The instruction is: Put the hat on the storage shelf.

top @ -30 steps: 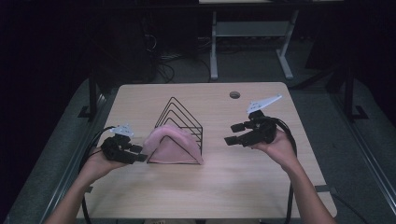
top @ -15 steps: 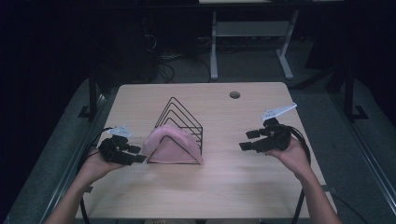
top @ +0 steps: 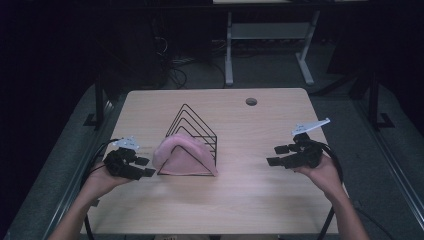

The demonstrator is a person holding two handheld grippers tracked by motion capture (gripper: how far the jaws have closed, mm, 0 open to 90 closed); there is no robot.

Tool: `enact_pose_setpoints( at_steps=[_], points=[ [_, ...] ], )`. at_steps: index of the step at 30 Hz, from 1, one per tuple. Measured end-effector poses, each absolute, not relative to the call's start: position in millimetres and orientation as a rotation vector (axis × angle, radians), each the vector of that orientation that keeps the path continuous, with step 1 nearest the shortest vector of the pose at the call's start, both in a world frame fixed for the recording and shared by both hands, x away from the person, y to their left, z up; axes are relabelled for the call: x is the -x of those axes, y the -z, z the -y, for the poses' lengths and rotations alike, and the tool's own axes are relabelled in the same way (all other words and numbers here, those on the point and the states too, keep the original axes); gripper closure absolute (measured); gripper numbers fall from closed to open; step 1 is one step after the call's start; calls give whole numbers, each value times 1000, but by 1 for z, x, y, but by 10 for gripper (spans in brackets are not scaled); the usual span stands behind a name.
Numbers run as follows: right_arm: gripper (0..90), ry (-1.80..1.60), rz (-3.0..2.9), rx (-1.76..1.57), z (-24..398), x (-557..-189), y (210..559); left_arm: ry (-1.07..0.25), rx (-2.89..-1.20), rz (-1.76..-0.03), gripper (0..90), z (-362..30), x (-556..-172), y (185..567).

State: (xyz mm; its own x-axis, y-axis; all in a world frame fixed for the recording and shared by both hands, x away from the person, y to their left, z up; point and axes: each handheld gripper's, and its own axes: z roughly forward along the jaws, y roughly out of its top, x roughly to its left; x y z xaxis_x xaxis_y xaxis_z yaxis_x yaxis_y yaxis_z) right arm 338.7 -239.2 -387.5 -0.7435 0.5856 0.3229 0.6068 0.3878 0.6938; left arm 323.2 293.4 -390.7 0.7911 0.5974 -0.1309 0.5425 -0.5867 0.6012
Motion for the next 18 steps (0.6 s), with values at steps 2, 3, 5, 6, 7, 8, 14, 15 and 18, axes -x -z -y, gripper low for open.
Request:
enact_pose_setpoints(
  at_steps=[2,3,5,6,7,8,14,15,18],
  points=[
    [325,1310,2593,1131,244,-336,389,-117,-2339,-841,437,-294,-323,391],
    [325,1308,2595,1138,249,-334,391,-120,-2337,-844,427,-293,-322,391],
    [325,1297,2595,1150,251,-332,391,-123,-2337,-846,422,-293,-321,391],
    [325,1291,2597,1156,253,-331,392,-129,-2338,-846,415,-294,-321,390],
    [325,1285,2602,1163,256,-330,393,-132,-2339,-847,407,-294,-321,390],
    [325,1286,2601,1173,259,-328,394,-133,-2340,-851,399,-294,-320,391],
    [325,1269,2594,1243,277,-320,405,-141,-2347,-870,357,-296,-319,393],
    [325,1271,2589,1251,280,-319,407,-141,-2344,-873,352,-296,-319,393],
    [324,1275,2582,1281,287,-315,411,-143,-2338,-883,335,-296,-318,395]
  ],
)
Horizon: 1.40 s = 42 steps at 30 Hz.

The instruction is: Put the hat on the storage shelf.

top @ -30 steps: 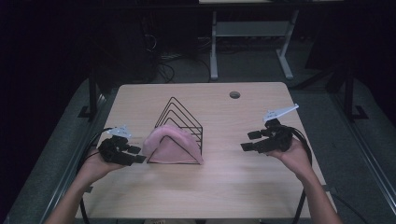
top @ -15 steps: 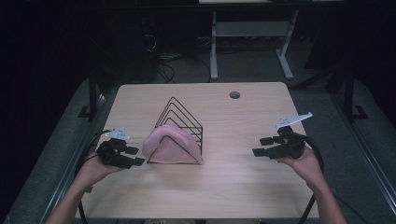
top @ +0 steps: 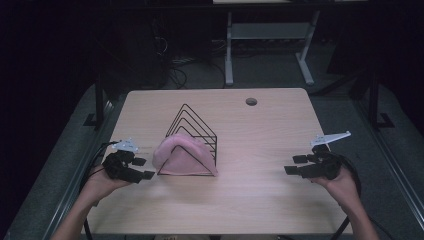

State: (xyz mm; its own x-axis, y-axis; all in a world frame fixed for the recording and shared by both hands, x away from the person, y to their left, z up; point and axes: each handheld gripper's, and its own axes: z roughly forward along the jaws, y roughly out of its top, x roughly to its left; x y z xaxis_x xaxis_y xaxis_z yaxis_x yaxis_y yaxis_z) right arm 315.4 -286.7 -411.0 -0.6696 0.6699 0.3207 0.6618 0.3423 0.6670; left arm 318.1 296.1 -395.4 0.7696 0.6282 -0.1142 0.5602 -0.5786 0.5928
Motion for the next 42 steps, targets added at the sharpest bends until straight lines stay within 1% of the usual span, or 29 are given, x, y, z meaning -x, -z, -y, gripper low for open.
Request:
enact_pose_setpoints(
  at_steps=[6,13,18,23,27,34,38,42],
  points=[
    [325,-1276,-2515,-1310,303,-306,419,-139,-2335,-890,314,-296,-316,398],
    [324,-1291,-2444,-1362,322,-293,428,-175,-2282,-898,304,-297,-311,395],
    [324,-1284,-2420,-1410,332,-283,436,-192,-2278,-899,302,-297,-310,395],
    [324,-1269,-2397,-1425,340,-273,446,-215,-2273,-926,291,-299,-304,401],
    [323,-1258,-2379,-1437,343,-265,454,-206,-2244,-936,291,-299,-298,410],
    [313,-1225,-2349,-1399,335,-249,456,-215,-2222,-945,291,-300,-288,422],
    [287,-1213,-2351,-1386,320,-240,453,-229,-2205,-954,291,-300,-282,430],
    [284,-1222,-2356,-1341,308,-233,450,-254,-2178,-943,291,-296,-277,431]
  ],
)
